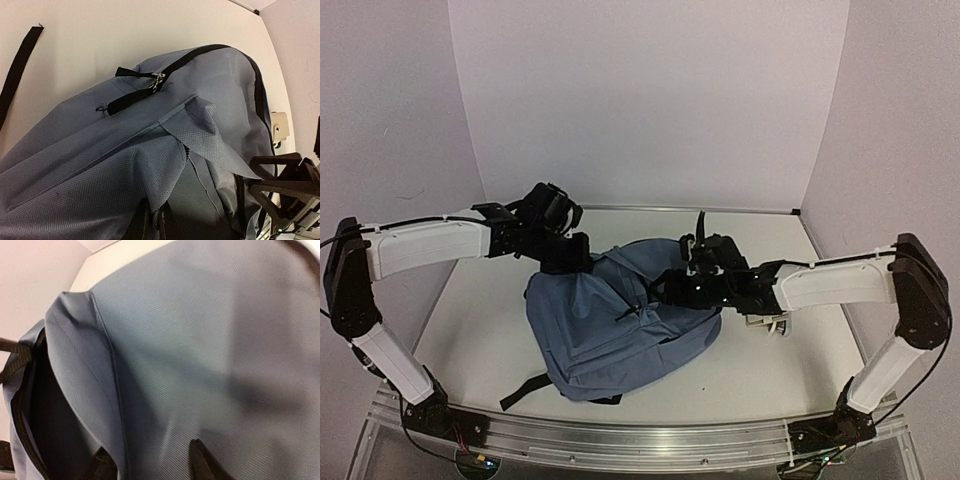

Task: Pack the student bag
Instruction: Pick up the personal item from the center of the board.

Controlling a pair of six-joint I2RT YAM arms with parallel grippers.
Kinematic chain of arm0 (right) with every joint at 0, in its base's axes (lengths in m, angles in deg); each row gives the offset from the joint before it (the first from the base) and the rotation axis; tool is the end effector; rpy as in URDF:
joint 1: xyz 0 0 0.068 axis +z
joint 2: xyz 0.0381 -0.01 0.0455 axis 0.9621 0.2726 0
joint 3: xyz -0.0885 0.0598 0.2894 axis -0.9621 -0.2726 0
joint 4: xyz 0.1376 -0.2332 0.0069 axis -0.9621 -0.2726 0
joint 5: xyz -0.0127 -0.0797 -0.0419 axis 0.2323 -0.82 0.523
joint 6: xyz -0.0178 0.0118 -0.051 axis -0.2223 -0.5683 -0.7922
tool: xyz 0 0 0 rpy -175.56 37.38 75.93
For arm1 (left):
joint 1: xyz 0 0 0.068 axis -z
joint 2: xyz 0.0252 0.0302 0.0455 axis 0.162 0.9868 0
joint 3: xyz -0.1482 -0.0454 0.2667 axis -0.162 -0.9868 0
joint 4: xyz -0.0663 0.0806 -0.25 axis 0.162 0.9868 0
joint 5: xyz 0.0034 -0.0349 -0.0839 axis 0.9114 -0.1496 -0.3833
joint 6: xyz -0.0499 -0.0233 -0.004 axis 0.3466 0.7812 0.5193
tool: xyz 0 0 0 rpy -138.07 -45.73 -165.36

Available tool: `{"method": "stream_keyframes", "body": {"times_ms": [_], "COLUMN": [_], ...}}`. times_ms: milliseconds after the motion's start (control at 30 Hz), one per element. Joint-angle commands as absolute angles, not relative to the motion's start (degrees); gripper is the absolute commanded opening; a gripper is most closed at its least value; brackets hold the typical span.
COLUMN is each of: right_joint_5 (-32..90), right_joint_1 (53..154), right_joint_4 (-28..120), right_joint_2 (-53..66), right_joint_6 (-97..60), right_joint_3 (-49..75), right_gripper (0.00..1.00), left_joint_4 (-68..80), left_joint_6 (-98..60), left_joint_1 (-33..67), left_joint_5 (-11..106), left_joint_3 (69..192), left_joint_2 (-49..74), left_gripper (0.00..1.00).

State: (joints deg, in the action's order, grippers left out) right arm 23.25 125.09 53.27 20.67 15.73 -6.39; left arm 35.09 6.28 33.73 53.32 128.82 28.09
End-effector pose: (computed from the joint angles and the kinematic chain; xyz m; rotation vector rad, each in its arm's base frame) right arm 0.2367 0.2929 0.2405 -0.2169 2.2833 0.9311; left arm 0.2616 -0.2466 0.3022 0.1634 2.5015 -0.6754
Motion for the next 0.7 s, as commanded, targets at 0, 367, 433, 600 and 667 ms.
{"method": "stream_keyframes", "body": {"times_ms": [0, 367, 433, 600, 667], "right_joint_5": [17.7, 24.5, 24.4, 21.6, 20.4], "right_joint_1": [120.5, 95.7, 92.8, 91.2, 90.7], "right_joint_4": [42.4, 38.8, 38.7, 37.6, 37.4], "right_joint_2": [10.7, 0.1, -1.2, -2.5, -2.2], "right_joint_6": [12.6, 13.1, 13.8, 14.6, 14.8], "right_joint_3": [-7.3, -22.8, -24.7, -26.8, -27.6], "right_gripper": [0.68, 0.9, 0.9, 0.9, 0.89], "left_joint_4": [30.1, 27.8, 27.9, 27.9, 27.8], "left_joint_6": [4.0, 3.3, 3.1, 2.7, 2.6], "left_joint_1": [32.7, 31.6, 31.5, 31.2, 31.1], "left_joint_5": [50.0, 46.7, 46.6, 46.4, 46.0], "left_joint_3": [128.9, 127.7, 127.6, 127.3, 127.3], "left_joint_2": [24.2, 24.7, 24.6, 24.2, 24.2], "left_gripper": [0.0, 0.0, 0.0, 0.0, 0.0]}}
